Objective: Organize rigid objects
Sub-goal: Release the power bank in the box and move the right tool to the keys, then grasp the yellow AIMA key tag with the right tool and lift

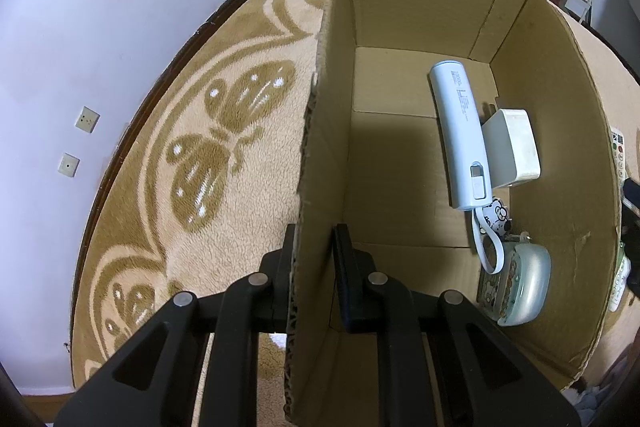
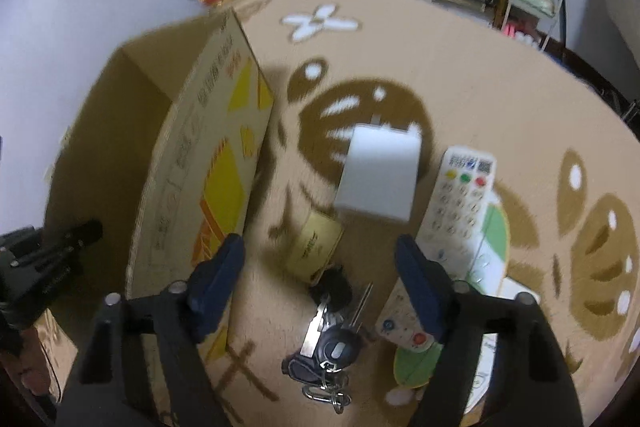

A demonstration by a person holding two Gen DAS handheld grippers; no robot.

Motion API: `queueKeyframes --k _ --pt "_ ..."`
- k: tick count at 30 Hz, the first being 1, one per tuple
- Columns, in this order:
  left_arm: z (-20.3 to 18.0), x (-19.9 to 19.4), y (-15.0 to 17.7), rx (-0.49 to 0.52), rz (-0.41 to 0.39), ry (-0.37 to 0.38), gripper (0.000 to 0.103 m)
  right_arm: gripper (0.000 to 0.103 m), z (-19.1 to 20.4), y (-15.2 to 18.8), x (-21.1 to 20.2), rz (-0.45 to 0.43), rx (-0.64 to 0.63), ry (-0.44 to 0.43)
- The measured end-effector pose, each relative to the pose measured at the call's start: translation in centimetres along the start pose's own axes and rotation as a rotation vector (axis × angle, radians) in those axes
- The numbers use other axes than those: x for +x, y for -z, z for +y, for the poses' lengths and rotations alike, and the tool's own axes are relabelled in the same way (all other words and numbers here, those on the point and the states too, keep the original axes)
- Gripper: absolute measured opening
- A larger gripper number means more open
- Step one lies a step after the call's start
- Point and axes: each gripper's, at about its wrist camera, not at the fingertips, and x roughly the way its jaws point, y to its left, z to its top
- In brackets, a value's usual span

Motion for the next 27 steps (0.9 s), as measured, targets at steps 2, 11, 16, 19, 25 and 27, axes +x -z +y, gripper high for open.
queueKeyframes --k 2,11,16,19,25,27 --pt "0.0 0.0 0.0 0.001 0.0 0.0 0.015 0.074 -0.1 0.3 0.8 0.024 0.003 -0.011" --pt "0.0 0.0 0.0 0.001 0.0 0.0 0.015 0.067 -0.2 1.5 3.9 0.121 0.027 -0.03" --pt "-0.1 0.0 0.0 0.0 -0.001 0.003 0.015 0.054 0.2 2.2 4.5 0.1 0.027 0.043" --pt "-0.1 0.0 0.0 0.002 0.0 0.0 0.015 0.048 1.2 2.6 4.4 0.081 -0.005 0.085" --pt "-0.1 0.0 0.1 0.001 0.0 0.002 0.015 0.041 2.8 3.3 4.3 0.043 -0.064 0.109" --pt "-0.1 0.0 0.0 0.001 0.0 0.001 0.015 0.041 3.2 3.2 4.2 0.046 -0.088 0.114"
